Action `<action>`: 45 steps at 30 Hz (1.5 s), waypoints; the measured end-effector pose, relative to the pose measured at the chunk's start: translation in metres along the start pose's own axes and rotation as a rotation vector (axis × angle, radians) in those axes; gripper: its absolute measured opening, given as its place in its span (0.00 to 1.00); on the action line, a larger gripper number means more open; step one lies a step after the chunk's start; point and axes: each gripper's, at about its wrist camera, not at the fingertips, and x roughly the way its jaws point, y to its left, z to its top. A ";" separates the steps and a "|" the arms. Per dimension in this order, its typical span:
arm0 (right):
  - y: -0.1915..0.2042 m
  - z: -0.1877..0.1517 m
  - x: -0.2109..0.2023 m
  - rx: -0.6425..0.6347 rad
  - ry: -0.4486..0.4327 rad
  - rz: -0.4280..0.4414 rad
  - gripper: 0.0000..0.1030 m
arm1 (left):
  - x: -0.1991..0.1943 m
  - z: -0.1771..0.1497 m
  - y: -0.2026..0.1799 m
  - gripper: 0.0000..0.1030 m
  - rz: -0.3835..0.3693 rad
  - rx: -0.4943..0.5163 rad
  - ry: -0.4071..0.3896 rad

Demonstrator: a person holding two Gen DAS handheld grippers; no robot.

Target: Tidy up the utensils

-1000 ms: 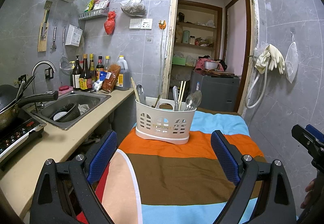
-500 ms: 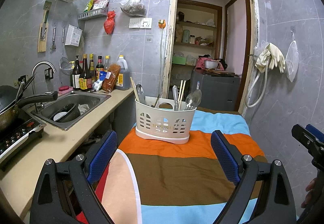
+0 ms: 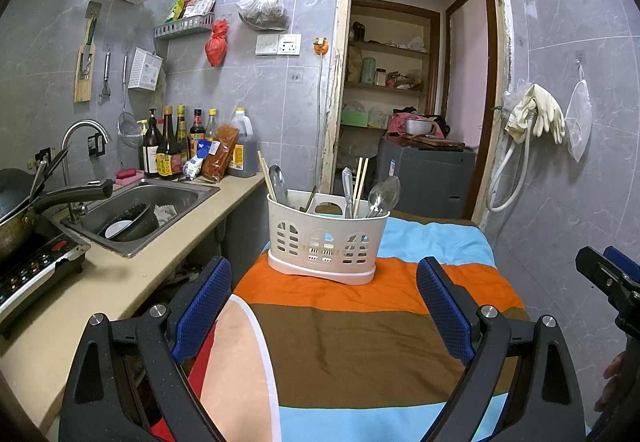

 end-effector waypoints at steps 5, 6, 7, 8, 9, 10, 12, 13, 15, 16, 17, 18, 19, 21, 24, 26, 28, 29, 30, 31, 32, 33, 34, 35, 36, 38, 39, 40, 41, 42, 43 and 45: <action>0.000 0.001 0.000 0.001 0.001 0.000 1.00 | 0.000 0.000 -0.001 0.88 0.001 0.000 0.002; 0.000 0.000 0.000 0.001 0.001 -0.001 1.00 | 0.000 0.000 0.000 0.88 0.002 0.001 0.003; 0.000 0.000 0.000 0.002 0.001 -0.001 1.00 | 0.000 0.000 0.000 0.88 0.002 0.001 0.002; 0.001 0.000 -0.001 0.003 0.001 -0.001 1.00 | -0.001 0.001 0.000 0.88 0.002 0.001 0.001; 0.002 -0.001 -0.002 0.003 0.001 -0.001 1.00 | 0.000 0.001 0.000 0.88 0.002 0.001 0.002; 0.003 -0.001 -0.002 0.003 0.002 -0.001 1.00 | 0.000 0.001 0.000 0.88 0.002 0.002 0.003; 0.002 -0.001 -0.002 0.003 0.002 -0.001 1.00 | 0.000 0.001 0.000 0.88 0.001 0.001 0.002; 0.002 -0.001 -0.002 0.003 0.002 -0.001 1.00 | 0.000 0.001 0.000 0.88 0.001 0.001 0.002; 0.002 -0.001 -0.001 0.003 0.003 -0.001 1.00 | 0.001 0.000 0.001 0.88 0.001 0.002 0.004; 0.002 -0.001 -0.002 0.004 0.003 -0.001 1.00 | 0.001 0.000 0.001 0.88 0.001 0.002 0.005; 0.002 -0.001 -0.003 0.004 0.004 -0.001 1.00 | 0.001 0.000 0.001 0.88 0.001 0.002 0.005; 0.002 0.000 -0.001 0.004 0.003 -0.001 1.00 | 0.001 0.000 0.000 0.88 0.001 0.002 0.004; 0.002 0.000 -0.002 0.004 0.003 -0.001 1.00 | 0.001 0.001 0.001 0.88 0.001 0.002 0.005; 0.002 0.000 -0.002 0.004 0.003 -0.001 1.00 | 0.001 0.001 0.001 0.88 0.000 0.002 0.004; 0.001 0.000 -0.001 0.004 0.004 -0.001 1.00 | 0.001 0.001 0.001 0.88 -0.001 -0.001 0.005; 0.001 0.000 -0.001 0.004 0.003 -0.001 1.00 | 0.003 0.000 0.001 0.88 0.002 0.001 0.011; 0.001 0.001 -0.002 0.004 0.004 -0.001 1.00 | 0.004 -0.001 0.002 0.88 0.006 0.009 0.012; 0.002 0.001 -0.002 0.004 0.004 -0.002 1.00 | 0.004 -0.001 0.002 0.88 0.006 0.013 0.012; 0.001 0.001 -0.001 0.005 0.004 -0.001 1.00 | 0.007 -0.002 0.002 0.88 0.005 0.015 0.013; 0.000 0.001 -0.001 0.004 0.004 -0.001 1.00 | 0.007 -0.002 0.002 0.88 0.004 0.019 0.013; 0.000 0.001 -0.001 0.004 0.004 0.000 1.00 | 0.008 -0.003 0.002 0.88 0.004 0.021 0.013; 0.000 0.001 -0.001 0.004 0.004 -0.001 1.00 | 0.009 -0.003 0.003 0.88 0.004 0.023 0.013; 0.000 0.001 -0.001 0.004 0.004 0.000 1.00 | 0.009 -0.004 0.003 0.88 0.006 0.025 0.012; 0.001 0.001 -0.002 0.004 0.004 0.000 1.00 | 0.009 -0.004 0.004 0.88 0.005 0.026 0.012; 0.000 0.001 -0.001 0.004 0.005 0.000 1.00 | 0.008 -0.004 0.004 0.88 0.004 0.026 0.012; 0.000 0.002 -0.001 0.004 0.005 0.000 1.00 | 0.008 -0.004 0.004 0.88 0.005 0.027 0.013; 0.000 0.002 -0.001 0.004 0.005 0.000 1.00 | 0.008 -0.004 0.004 0.88 0.004 0.027 0.013; 0.000 0.002 -0.001 0.004 0.005 -0.001 1.00 | 0.008 -0.004 0.005 0.88 0.003 0.027 0.013; 0.000 0.002 -0.001 0.004 0.005 -0.001 1.00 | 0.008 -0.004 0.005 0.88 0.003 0.027 0.013; -0.001 0.002 -0.001 0.004 0.005 0.000 1.00 | 0.008 -0.004 0.004 0.88 0.003 0.028 0.013; -0.001 0.002 0.000 0.005 0.006 0.000 1.00 | 0.008 -0.004 0.005 0.88 0.003 0.029 0.013; -0.001 0.002 -0.001 0.005 0.006 0.000 1.00 | 0.008 -0.004 0.004 0.88 0.004 0.029 0.014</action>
